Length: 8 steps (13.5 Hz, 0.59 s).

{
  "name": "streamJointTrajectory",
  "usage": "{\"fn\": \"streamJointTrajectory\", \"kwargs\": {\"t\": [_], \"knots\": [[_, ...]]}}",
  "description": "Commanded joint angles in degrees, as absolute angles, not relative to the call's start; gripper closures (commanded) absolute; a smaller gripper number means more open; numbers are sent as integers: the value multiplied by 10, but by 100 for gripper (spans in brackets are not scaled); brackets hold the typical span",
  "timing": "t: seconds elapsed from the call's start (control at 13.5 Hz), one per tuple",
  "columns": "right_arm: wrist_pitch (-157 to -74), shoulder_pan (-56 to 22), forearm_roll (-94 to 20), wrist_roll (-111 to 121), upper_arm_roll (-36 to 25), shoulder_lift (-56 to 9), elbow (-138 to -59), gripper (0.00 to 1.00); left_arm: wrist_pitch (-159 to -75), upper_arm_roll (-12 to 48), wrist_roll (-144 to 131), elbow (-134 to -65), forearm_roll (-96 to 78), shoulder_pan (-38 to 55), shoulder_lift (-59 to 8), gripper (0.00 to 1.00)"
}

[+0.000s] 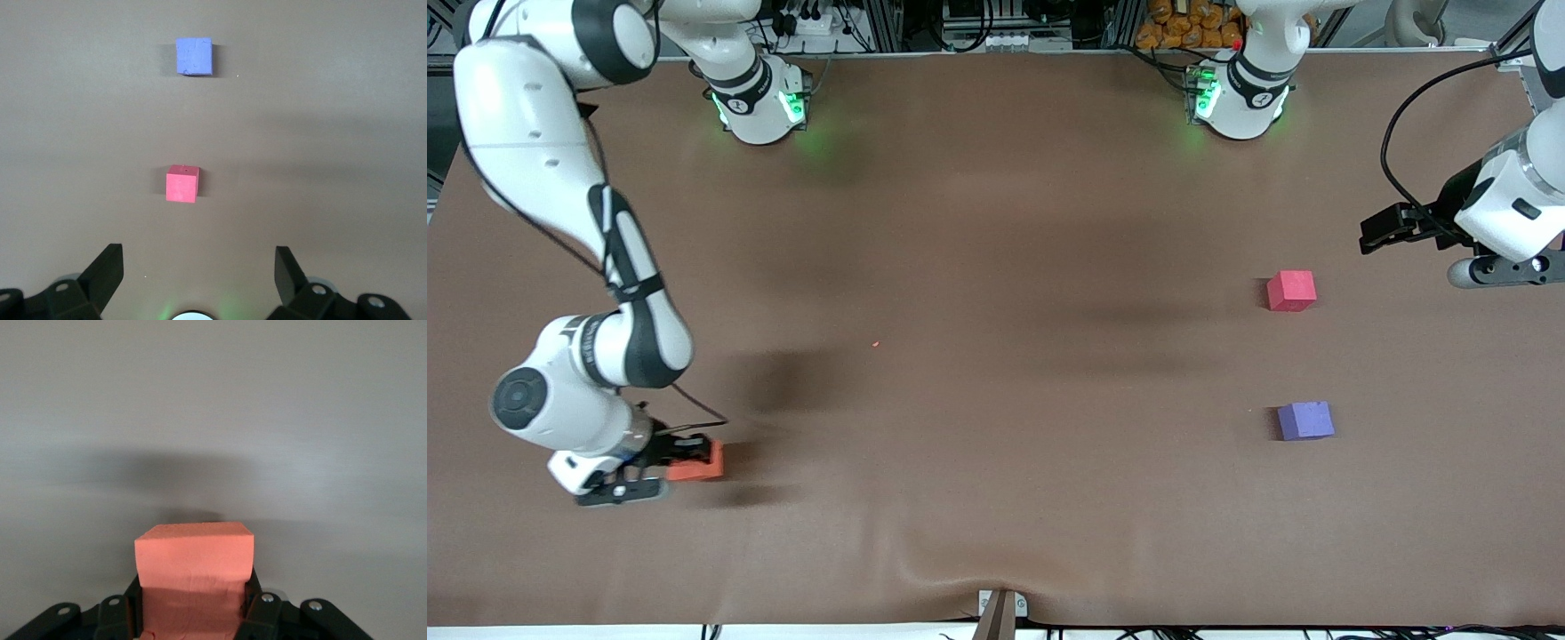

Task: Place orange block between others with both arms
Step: 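Carry the orange block with the right gripper toward the table middle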

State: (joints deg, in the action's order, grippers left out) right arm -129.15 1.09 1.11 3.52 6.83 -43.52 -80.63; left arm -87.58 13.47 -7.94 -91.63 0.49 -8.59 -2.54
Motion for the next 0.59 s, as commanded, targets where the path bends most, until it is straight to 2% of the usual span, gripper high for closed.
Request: {"fn": "streamJointTrajectory", "kwargs": {"t": [0.0,0.37,0.52], "knots": [[-1269,-90,10,-72,66,-395,-819,100,-875,138,-69,-916,9,-91,-23,0],[-1279,-261,14,-298,66,-404,-818,100,-875,138,-70,-922,9,-90,-22,0],[-1295,-305,18,-359,65,-419,-816,99,-875,138,-70,-924,9,-90,-23,0]]}}
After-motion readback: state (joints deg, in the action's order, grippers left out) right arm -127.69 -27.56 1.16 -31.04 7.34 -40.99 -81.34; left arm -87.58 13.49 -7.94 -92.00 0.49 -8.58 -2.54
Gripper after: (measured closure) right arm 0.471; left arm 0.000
